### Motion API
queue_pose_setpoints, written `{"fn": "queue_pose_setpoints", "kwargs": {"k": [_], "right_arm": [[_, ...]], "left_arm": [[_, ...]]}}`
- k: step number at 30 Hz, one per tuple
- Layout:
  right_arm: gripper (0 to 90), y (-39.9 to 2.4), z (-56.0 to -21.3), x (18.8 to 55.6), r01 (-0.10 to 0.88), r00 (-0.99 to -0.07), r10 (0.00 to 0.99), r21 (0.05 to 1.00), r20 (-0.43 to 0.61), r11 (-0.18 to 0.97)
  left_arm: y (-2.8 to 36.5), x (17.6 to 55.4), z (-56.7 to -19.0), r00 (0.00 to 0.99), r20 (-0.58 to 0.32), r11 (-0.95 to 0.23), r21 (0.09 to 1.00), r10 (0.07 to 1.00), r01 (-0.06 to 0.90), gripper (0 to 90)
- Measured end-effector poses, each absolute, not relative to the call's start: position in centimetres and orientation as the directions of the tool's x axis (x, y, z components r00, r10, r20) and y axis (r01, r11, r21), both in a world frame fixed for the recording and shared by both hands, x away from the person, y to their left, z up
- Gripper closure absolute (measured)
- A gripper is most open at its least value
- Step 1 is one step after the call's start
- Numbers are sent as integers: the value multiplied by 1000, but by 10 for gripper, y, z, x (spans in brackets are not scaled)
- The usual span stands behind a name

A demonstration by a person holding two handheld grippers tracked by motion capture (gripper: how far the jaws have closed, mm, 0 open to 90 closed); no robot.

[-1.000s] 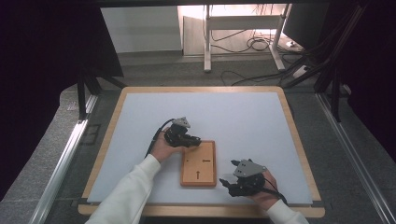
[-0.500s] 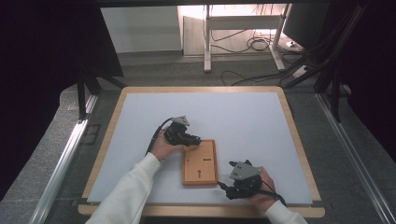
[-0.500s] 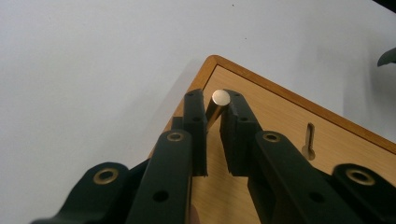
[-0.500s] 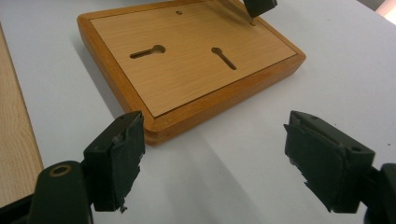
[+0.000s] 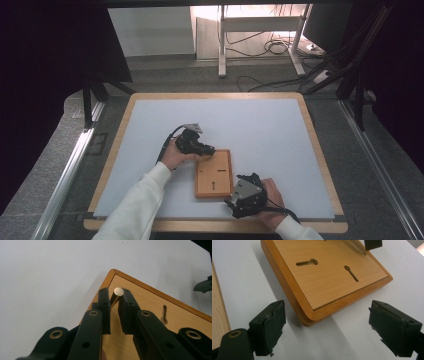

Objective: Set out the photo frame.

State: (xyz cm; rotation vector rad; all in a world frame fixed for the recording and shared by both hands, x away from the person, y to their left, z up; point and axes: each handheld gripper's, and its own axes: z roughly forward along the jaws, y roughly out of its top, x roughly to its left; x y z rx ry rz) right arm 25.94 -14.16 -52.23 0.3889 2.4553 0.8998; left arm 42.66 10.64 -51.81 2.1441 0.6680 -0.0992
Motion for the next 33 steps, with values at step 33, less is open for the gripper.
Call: {"fn": "queue_pose_setpoints", "kwargs": {"k": [33], "right_arm": [[233, -119, -526, 257, -43, -748, 392, 629, -535, 776]], "left_arm": [[104, 430, -519, 846, -289, -504, 699, 449, 507, 852]]}}
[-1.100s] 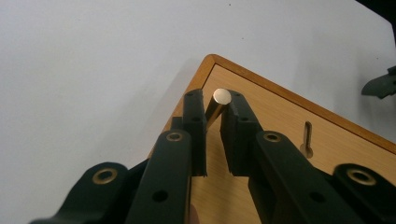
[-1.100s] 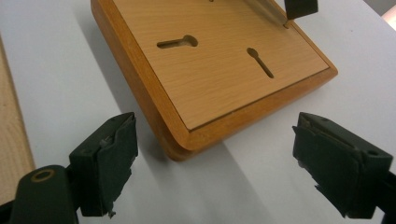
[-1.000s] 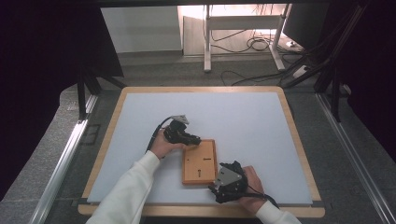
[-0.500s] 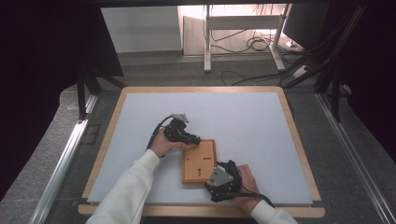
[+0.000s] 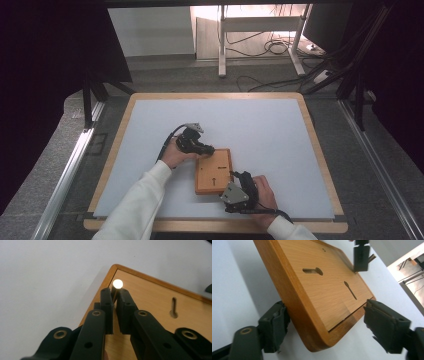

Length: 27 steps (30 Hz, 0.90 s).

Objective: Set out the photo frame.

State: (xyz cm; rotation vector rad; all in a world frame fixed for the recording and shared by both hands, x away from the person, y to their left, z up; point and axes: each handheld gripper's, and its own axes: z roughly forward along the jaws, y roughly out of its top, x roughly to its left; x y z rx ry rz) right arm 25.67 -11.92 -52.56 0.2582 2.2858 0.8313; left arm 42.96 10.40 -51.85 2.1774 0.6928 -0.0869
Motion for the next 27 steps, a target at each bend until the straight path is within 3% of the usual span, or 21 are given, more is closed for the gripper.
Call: {"fn": "queue_pose_setpoints", "kwargs": {"k": [9, 15, 17, 27], "right_arm": [[348, -121, -521, 257, -76, -736, 380, 627, -560, 775], [391, -119, -516, 260, -95, -715, 380, 619, -587, 779], [394, -119, -515, 261, -88, -714, 387, 624, -583, 776], [434, -118, -511, 262, -101, -700, 385, 617, -601, 780]], "left_arm": [[106, 429, -519, 842, -291, -493, 705, 455, 510, 815], [114, 427, -516, 833, -300, -459, 723, 466, 517, 694], [120, 424, -512, 828, -297, -438, 736, 476, 516, 609], [166, 399, -508, 801, -255, -384, 773, 541, 505, 501]]}}
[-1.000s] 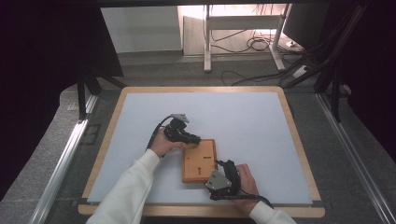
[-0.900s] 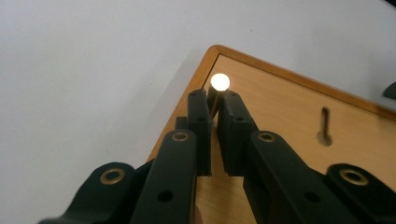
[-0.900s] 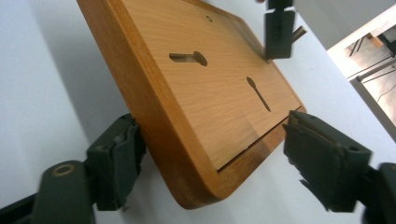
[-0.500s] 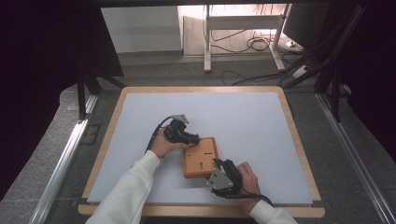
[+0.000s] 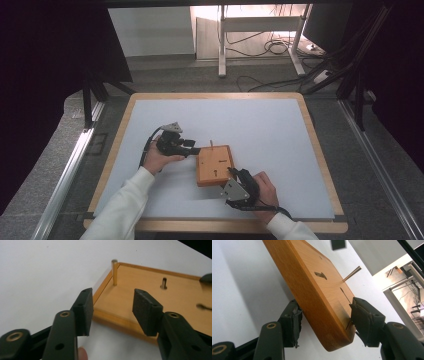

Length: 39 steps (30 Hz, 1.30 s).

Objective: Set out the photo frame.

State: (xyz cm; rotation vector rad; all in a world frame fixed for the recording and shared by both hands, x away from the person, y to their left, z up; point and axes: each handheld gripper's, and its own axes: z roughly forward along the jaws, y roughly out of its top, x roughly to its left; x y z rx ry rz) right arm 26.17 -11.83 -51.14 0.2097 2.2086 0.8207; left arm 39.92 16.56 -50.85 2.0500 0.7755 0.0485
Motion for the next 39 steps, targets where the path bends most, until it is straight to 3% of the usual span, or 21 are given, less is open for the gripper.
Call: {"fn": "queue_pose_setpoints", "kwargs": {"k": [11, 39], "right_arm": [[488, -117, -503, 265, -122, -666, 385, 603, -639, 789], [563, -109, -500, 266, -167, -612, 327, 522, -720, 837]], "left_arm": [[195, 380, -520, 782, -255, -369, 770, 569, 520, 459], [193, 371, -532, 784, -217, -422, 744, 581, 519, 380]]}}
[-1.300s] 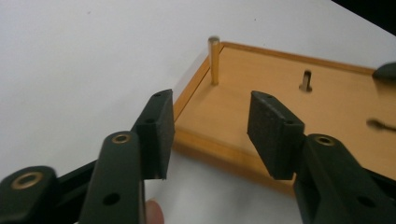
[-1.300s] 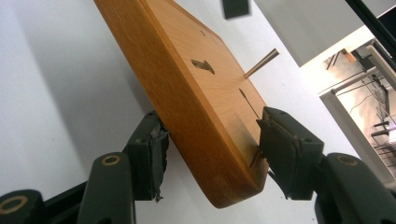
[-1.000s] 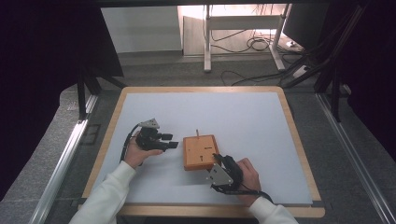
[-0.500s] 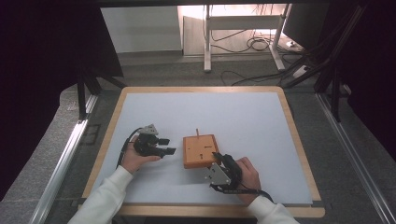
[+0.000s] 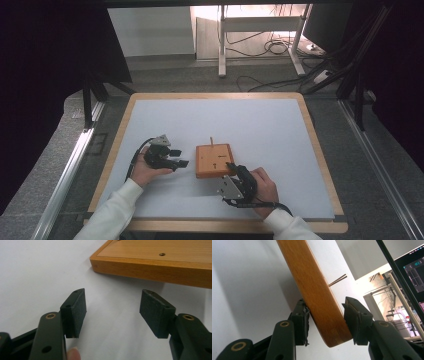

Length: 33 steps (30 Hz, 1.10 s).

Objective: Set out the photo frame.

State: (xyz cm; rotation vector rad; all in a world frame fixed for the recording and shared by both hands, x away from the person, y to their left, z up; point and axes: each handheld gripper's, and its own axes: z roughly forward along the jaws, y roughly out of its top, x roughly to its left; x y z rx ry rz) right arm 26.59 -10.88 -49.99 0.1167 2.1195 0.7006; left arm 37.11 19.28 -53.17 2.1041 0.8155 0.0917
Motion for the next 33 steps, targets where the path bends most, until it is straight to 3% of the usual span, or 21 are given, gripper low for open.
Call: {"fn": "queue_pose_setpoints", "kwargs": {"k": [11, 33], "right_arm": [[618, -104, -496, 267, -220, -588, 248, 447, -770, 867], [690, -106, -468, 279, -240, -639, 222, 466, -736, 852]], "left_arm": [[193, 371, -533, 782, -225, -420, 740, 582, 525, 378], [193, 372, -539, 776, -231, -427, 726, 587, 539, 378]]}}
